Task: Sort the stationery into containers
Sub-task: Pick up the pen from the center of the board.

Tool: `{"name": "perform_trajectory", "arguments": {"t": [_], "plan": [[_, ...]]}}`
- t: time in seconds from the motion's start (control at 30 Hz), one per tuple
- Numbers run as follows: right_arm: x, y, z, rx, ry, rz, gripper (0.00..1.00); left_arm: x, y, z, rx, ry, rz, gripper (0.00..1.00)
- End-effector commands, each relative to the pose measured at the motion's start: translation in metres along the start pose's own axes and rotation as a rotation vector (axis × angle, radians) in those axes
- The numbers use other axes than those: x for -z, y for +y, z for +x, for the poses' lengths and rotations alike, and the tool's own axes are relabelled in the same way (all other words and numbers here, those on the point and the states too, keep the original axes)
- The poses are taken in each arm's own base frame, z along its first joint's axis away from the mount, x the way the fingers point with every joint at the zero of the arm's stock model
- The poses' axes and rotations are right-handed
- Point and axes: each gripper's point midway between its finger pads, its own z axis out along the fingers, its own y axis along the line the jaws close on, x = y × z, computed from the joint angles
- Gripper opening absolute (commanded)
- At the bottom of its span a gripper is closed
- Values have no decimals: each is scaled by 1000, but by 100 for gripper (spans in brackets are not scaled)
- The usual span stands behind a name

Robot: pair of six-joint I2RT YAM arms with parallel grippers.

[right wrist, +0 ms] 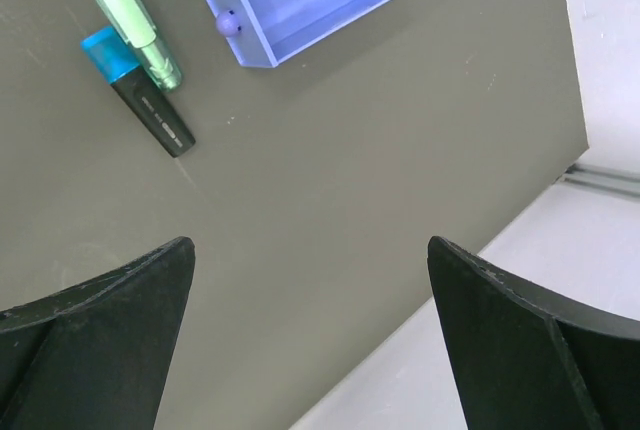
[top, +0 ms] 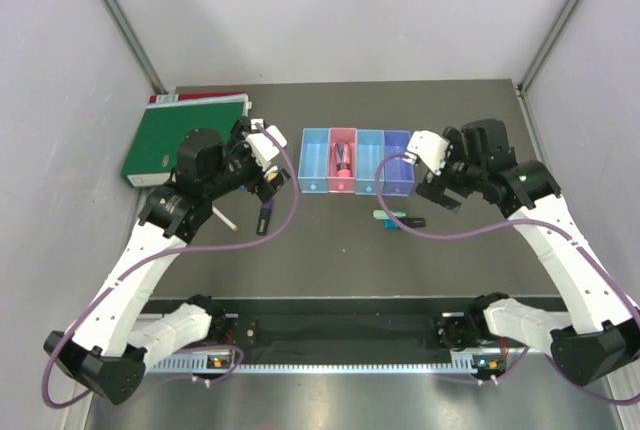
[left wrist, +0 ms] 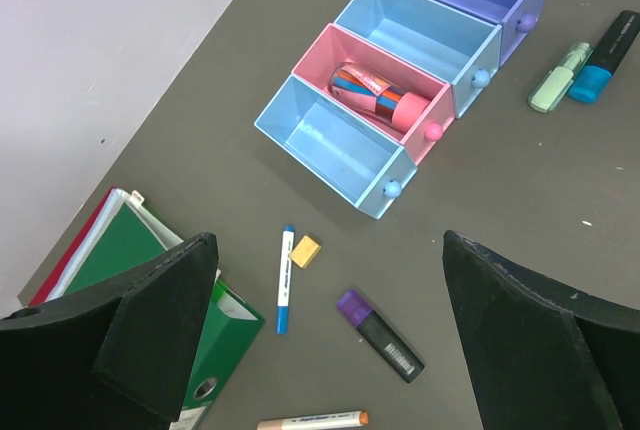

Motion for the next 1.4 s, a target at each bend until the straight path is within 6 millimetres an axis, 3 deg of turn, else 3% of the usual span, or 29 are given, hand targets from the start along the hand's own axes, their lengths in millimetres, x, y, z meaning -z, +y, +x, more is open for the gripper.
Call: {"name": "perform_trajectory", "arguments": {"t": [0.0,0.27,0.53,0.87,0.97,1.17,1.37], "plan": [[5,4,-11,96,-44,-46,100,5,2,-5,13,-18,-19,99],[-35,38,7,215,-9,-211,100,11,4,1,-9,0,-39,99],[-86,66,22,318,38,-362,96,13,1,8,-39,11,-37,99],[-139,91,22,305,61,-451,92,17,7,1,-44,2,-63,99],[-154,96,22,287,67,-462,87,18,9,1,-55,4,-67,99],[-164,107,25,274,76,-488,80,18,12,-1,-73,9,-74,99],[-161,119,31,284,89,-519,76,14,15,-5,-79,2,-74,99]]}}
